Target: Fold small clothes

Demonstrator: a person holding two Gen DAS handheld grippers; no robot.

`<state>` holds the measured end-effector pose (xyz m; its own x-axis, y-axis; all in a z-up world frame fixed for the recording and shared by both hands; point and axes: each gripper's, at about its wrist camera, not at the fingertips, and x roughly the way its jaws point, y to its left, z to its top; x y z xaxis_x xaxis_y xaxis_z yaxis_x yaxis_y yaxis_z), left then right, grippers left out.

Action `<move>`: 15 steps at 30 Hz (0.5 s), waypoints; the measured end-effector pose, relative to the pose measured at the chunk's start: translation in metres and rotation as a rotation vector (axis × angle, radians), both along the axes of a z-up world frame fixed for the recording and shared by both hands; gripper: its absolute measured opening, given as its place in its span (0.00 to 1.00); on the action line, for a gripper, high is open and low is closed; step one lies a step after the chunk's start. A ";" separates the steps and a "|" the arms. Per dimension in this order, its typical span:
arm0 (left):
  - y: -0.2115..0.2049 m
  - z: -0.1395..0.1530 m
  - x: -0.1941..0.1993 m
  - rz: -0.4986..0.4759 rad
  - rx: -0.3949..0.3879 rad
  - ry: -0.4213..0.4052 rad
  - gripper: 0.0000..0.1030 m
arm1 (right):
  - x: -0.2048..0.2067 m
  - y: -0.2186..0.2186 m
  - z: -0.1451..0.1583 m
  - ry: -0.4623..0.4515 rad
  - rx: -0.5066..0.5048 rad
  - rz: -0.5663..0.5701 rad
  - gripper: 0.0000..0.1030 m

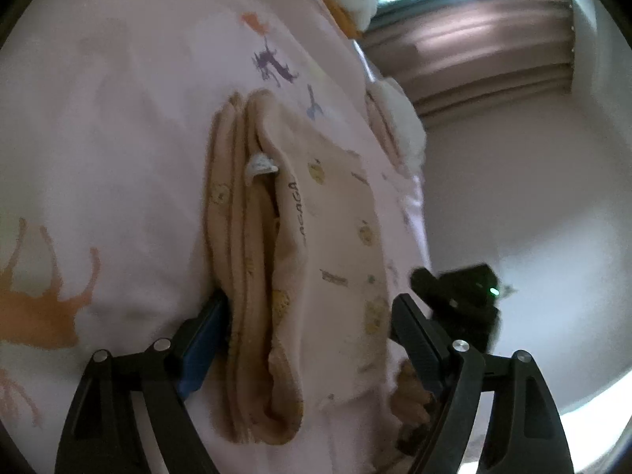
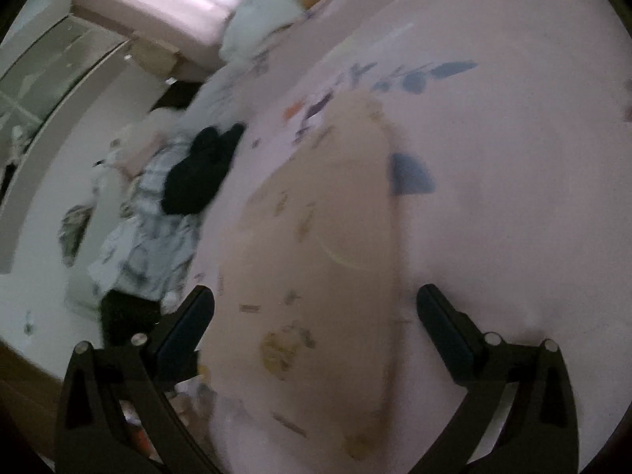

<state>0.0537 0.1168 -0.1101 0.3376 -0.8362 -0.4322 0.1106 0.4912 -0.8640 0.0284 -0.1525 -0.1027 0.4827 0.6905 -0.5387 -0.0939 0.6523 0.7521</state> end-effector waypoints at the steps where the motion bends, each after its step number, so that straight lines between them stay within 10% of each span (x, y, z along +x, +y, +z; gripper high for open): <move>1: 0.002 0.000 0.001 -0.001 -0.018 0.009 0.79 | 0.002 0.004 -0.001 0.005 0.013 0.011 0.98; 9: 0.009 -0.005 -0.002 -0.032 0.011 0.191 0.74 | 0.006 0.014 -0.004 -0.001 -0.025 0.038 0.81; 15: -0.003 0.000 0.004 -0.014 0.023 0.147 0.75 | 0.007 0.008 -0.009 0.005 -0.014 0.027 0.76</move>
